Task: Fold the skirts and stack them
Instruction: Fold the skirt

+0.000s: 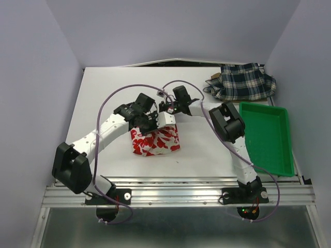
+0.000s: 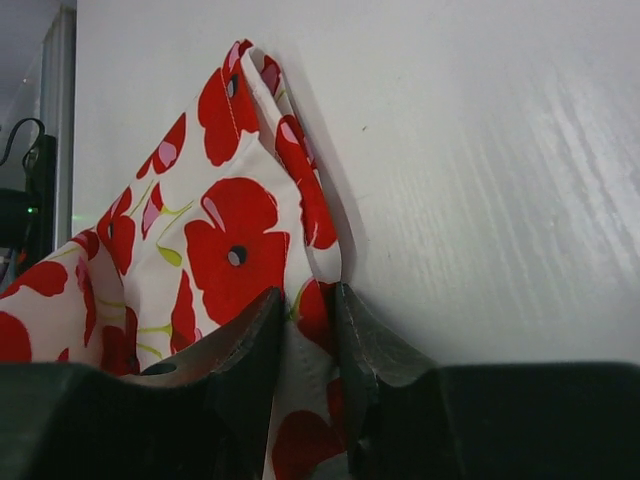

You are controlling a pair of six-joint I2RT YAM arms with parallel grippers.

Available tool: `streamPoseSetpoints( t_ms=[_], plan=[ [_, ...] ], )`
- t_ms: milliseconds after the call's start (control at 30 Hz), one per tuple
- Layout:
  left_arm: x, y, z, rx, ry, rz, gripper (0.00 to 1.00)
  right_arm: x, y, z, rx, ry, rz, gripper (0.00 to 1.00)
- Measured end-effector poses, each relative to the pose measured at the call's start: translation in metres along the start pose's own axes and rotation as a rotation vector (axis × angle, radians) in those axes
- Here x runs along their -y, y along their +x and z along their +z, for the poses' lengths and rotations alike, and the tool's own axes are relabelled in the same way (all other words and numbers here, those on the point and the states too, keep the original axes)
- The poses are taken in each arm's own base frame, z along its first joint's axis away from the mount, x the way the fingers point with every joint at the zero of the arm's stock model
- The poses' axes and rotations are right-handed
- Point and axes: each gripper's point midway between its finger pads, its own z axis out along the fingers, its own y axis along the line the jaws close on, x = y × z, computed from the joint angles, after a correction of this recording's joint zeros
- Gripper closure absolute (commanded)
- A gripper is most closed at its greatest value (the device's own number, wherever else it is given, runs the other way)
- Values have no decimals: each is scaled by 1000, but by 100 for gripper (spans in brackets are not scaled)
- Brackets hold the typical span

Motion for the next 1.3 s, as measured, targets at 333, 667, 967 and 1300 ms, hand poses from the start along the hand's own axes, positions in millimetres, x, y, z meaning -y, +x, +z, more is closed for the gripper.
streamPoseSetpoints(
  t_ms=[333, 667, 967, 1300],
  plan=[
    [-40, 34, 28, -79, 18, -52, 92, -13, 12, -1, -18, -44, 23, 66],
    [-62, 39, 52, -84, 16, -13, 83, -16, 12, 0, -21, -57, 29, 66],
    [-86, 39, 67, -79, -58, 37, 63, -17, 13, 1, -24, -61, 29, 66],
    [-117, 53, 59, -76, -161, -2, 39, -16, 14, 1, -27, -56, 28, 66]
  ],
)
